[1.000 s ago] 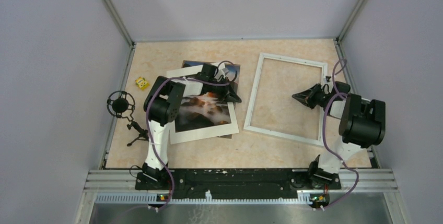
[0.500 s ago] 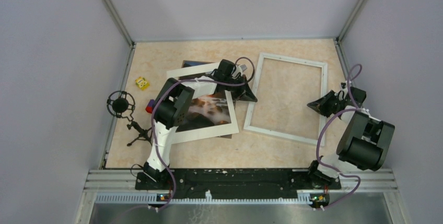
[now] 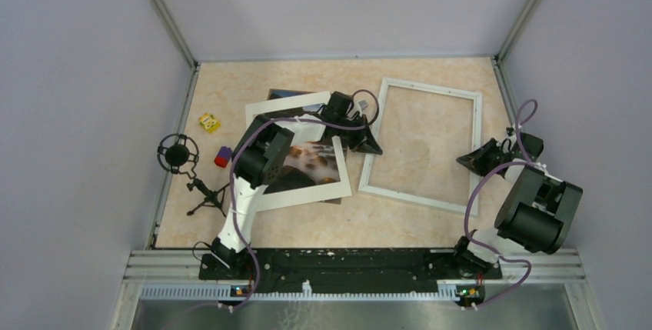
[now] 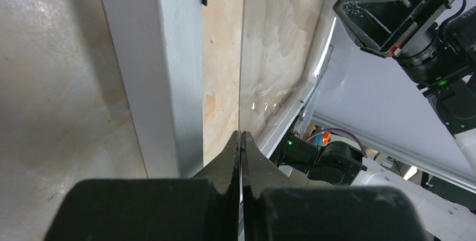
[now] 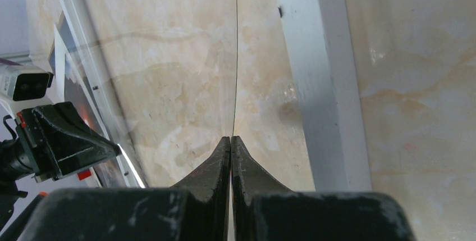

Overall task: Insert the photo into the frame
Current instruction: Place the photo frame item in the photo frame.

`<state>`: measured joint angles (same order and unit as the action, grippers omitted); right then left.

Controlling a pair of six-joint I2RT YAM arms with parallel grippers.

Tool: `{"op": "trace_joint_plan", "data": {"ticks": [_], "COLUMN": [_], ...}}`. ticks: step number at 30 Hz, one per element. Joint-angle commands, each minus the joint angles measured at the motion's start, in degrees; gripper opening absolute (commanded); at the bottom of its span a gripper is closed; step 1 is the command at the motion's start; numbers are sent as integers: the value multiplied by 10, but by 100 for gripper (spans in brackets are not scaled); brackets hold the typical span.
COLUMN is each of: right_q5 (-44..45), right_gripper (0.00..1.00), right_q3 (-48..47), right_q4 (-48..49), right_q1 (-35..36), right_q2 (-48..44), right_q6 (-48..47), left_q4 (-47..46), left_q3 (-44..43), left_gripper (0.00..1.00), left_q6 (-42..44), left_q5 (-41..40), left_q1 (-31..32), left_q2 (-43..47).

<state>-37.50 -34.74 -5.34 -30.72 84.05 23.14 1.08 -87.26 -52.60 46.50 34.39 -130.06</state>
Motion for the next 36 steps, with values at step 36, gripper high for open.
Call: {"op": "trace_joint_plan", "data": {"ticks": [36], "right_q5": [-3], "right_gripper": [0], "right_q3": [11], "right_q4": [-29], "right_q1": [-31], "right_q2": [-10], "right_q6": [-25], "left_q4": [13], "left_q3": [-6], "left_gripper": [0], "left_q6": [-1], "left_q5": [4], "left_q1": [7], "left_q2": [40]}}
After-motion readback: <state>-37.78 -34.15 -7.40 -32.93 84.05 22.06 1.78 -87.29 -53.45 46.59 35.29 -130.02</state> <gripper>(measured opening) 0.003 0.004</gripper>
